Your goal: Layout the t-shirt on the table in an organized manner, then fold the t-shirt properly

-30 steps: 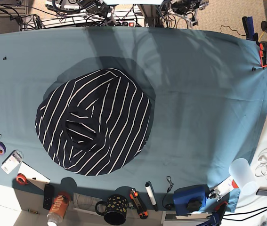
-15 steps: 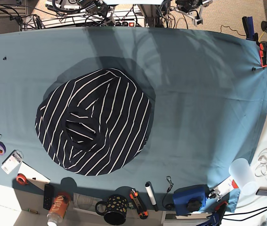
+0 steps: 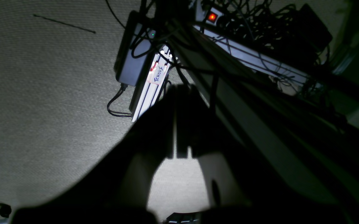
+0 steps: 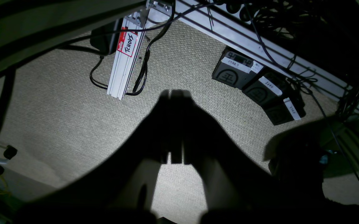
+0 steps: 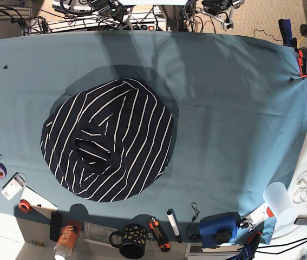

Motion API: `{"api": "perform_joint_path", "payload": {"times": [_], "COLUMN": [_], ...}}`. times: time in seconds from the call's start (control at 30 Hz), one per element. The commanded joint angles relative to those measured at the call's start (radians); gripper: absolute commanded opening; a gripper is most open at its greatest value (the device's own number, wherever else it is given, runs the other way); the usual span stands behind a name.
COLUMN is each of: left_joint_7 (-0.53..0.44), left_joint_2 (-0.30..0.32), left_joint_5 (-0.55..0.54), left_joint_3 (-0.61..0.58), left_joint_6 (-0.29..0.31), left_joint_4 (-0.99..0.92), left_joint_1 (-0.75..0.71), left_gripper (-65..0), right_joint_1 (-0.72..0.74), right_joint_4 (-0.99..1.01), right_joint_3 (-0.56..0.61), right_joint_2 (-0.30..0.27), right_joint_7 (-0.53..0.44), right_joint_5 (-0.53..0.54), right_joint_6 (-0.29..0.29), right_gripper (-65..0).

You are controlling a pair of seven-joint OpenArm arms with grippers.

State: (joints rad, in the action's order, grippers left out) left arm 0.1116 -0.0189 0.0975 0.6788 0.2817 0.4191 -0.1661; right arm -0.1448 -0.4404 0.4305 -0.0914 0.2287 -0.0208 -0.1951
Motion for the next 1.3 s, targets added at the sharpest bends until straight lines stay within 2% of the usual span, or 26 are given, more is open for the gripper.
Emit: {"api": "perform_joint_path", "payload": {"times": [0.0,0.27,0.5,0.6,0.8,0.93,1.1,1.27], "left_joint_7": [0.0,0.0,0.0,0.018,0.103,0.175,0.291,0.427], "left_joint_2": [0.0,0.003,0.045,0.062,0.095,0.103,0.102,0.102], "left_joint_5": [0.0,-0.03,-0.057,-0.127,-0.261,-0.352,-0.501,-0.646], "left_joint_3": [-0.002,-0.002,-0.002,-0.002,-0.002,-0.002,-0.002,-0.002], "left_joint_6": [0.007,0.018,0.156,0.165,0.165,0.164,0.165,0.165], "left_joint_4": [0.005,0.005,0.087,0.167,0.366,0.52,0.74,0.972], "left_joint_1": [-0.003,-0.014,-0.1,-0.16,-0.29,-0.377,-0.501,-0.624], "left_gripper": [-65.0,-65.0,-65.0,-65.0,-65.0,-65.0,-65.0,-65.0], "right_joint_1": [-0.002,-0.002,-0.025,-0.071,-0.208,-0.289,-0.401,-0.513], "right_joint_4": [-0.006,-0.006,-0.022,-0.109,-0.396,-0.563,-0.739,-0.908], "right_joint_3": [0.002,0.002,0.002,0.002,0.002,0.001,0.0,0.0], "right_joint_2": [-0.003,-0.003,-0.026,-0.071,-0.198,-0.282,-0.375,-0.433], "right_joint_7": [0.0,0.0,0.008,0.029,0.169,0.263,0.281,0.31], "right_joint_5": [0.005,0.005,0.006,0.018,0.25,0.321,0.349,0.349], "right_joint_6": [-0.003,-0.003,-0.003,-0.004,-0.011,-0.01,-0.01,-0.009], "right_gripper": [-65.0,-65.0,-65.0,-65.0,-65.0,-65.0,-65.0,-65.0]}}
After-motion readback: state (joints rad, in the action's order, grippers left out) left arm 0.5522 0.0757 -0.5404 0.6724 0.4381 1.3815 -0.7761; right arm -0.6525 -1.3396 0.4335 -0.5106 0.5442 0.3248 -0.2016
